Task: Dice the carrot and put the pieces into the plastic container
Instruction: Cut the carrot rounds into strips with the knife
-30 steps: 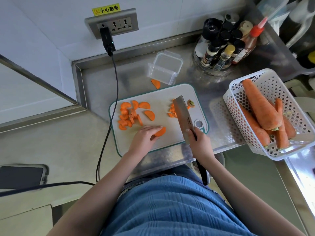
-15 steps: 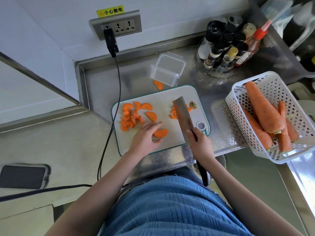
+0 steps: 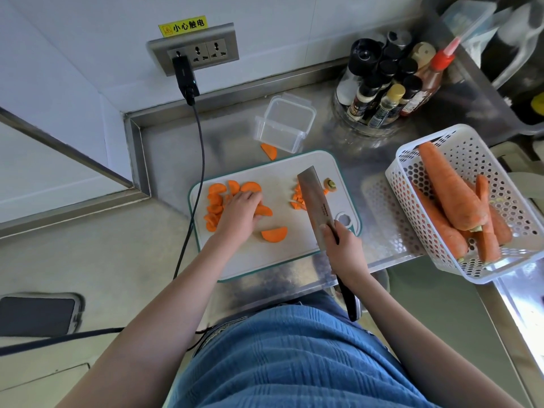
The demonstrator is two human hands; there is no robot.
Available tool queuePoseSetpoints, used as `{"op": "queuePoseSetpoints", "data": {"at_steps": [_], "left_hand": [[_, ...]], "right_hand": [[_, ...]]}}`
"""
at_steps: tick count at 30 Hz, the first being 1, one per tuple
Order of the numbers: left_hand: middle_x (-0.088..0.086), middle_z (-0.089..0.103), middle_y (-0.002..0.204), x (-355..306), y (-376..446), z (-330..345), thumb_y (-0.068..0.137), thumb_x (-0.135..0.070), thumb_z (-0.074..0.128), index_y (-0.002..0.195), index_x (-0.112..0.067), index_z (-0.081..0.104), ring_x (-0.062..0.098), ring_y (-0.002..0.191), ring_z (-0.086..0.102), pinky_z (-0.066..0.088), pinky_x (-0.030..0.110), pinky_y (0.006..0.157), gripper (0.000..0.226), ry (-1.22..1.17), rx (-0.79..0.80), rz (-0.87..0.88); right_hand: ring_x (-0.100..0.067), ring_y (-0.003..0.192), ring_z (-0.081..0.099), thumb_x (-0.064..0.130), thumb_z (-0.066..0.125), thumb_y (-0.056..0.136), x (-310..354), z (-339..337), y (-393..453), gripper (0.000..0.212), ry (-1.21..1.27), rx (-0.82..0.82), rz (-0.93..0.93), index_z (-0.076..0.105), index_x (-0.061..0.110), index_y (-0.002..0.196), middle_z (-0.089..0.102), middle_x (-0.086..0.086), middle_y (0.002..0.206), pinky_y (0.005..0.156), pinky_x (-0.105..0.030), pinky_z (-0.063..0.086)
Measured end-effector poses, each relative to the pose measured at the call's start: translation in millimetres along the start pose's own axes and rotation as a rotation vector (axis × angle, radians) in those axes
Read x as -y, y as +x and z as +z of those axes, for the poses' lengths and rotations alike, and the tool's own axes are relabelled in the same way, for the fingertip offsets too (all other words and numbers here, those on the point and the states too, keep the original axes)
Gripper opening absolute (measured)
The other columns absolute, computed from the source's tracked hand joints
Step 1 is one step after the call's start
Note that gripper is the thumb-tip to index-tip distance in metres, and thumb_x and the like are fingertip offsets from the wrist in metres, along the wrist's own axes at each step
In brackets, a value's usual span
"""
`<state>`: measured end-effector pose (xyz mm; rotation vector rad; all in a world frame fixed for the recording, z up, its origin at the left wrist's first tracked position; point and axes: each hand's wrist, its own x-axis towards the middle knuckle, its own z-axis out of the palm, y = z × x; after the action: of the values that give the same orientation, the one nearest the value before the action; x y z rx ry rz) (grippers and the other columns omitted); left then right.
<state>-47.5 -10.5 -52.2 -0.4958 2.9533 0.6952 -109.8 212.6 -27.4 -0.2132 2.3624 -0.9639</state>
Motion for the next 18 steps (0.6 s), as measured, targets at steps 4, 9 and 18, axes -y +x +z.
{"op": "queuePoseSetpoints", "data": {"at_steps": [4,9,18], "left_hand": [[0.006,0.060,0.090,-4.9,-9.5,0.1,0.081,-0.003,0.066,0.100,-0.009,0.059,0.022,0.081,0.055,0.044,0.032,0.069,0.021,-0.173,-0.131,-0.037],[-0.011,0.056,0.094,-22.5,-27.7,-4.5,0.085,0.001,0.061,0.108,-0.015,0.065,0.006,0.085,0.056,0.042,0.011,0.072,0.028,-0.553,-0.207,-0.354],[0.005,0.064,0.073,-44.2,-54.8,17.0,0.077,-0.011,0.075,0.072,-0.020,0.049,0.026,0.072,0.065,0.050,0.030,0.064,0.028,-0.754,-0.243,-0.637]], "right_hand": [[-0.016,0.054,0.047,0.031,0.042,0.101,1.2,0.7,1.4,0.029,-0.011,-0.002,-0.011,0.049,0.011,0.081,0.051,-0.002,0.063,0.051,-0.028,0.036],[-0.013,0.052,0.045,0.030,0.042,0.101,2.4,2.1,2.1,0.028,-0.020,-0.001,-0.032,0.048,0.013,0.079,0.048,0.001,0.060,0.048,-0.027,0.034],[-0.018,0.056,0.050,0.033,0.042,0.100,12.8,0.8,8.9,0.026,-0.073,0.124,-0.065,0.054,0.014,0.088,0.050,0.001,0.062,0.057,-0.041,0.052]]}}
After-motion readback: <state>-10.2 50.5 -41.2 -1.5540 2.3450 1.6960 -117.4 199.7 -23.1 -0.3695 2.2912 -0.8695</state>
